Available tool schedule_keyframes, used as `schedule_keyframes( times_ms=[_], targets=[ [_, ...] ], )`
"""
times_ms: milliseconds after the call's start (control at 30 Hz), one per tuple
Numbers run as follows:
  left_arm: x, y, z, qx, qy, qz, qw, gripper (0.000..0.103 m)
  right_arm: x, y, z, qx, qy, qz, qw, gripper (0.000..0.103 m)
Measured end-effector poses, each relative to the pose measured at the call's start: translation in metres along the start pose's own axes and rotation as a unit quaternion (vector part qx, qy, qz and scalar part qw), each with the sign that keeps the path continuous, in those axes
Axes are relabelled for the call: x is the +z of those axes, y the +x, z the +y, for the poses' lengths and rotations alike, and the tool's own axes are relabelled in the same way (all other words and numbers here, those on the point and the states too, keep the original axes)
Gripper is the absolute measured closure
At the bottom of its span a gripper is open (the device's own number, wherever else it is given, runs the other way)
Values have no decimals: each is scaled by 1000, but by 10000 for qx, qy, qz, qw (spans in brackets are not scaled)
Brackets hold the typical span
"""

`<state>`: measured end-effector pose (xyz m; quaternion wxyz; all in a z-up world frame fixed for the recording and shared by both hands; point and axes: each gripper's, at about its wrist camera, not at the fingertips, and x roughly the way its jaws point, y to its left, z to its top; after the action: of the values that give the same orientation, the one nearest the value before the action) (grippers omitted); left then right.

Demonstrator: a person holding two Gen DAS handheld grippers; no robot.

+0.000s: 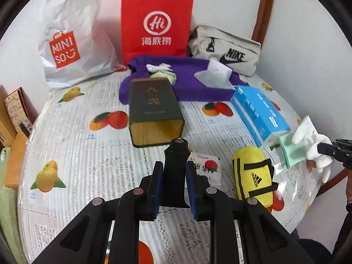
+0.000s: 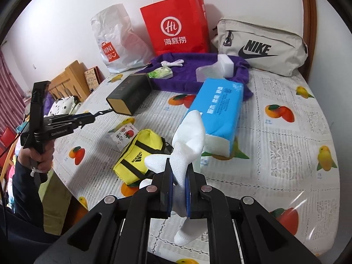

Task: Organize soft objects
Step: 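Carry the white glove toward the towel with the right tool while the left tool lifts the strap, then lower the white glove onto the purple towel and open the right tool while the left tool carries the strap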

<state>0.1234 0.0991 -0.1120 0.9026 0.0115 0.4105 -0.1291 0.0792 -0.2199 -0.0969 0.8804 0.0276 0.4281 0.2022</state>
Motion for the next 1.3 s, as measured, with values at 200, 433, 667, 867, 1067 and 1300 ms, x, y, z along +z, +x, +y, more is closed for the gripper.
schedule_keyframes(
  times_ms=[200,433,667,867,1067,1300],
  targets=[
    [13,-8,8,136,-101,-127,9998,83,14,-5,-6,-20,1,-117,9999,94],
    [37,-7,16,188,-165,-224,9994,83,41,-10,-3,124,-164,-292,9994,94],
    [69,2,22,236,-180,-329,9990,83,77,-9,-1,177,-328,-502,9980,94],
    [92,17,29,281,-245,-351,9987,83,112,12,-18,82,-193,-583,9981,94],
    [112,37,40,324,-405,-307,9982,83,143,42,-39,-31,-70,-534,9985,94],
    [138,63,46,336,-377,-227,9985,83,176,71,-54,-64,15,-581,9983,94]
  ],
)
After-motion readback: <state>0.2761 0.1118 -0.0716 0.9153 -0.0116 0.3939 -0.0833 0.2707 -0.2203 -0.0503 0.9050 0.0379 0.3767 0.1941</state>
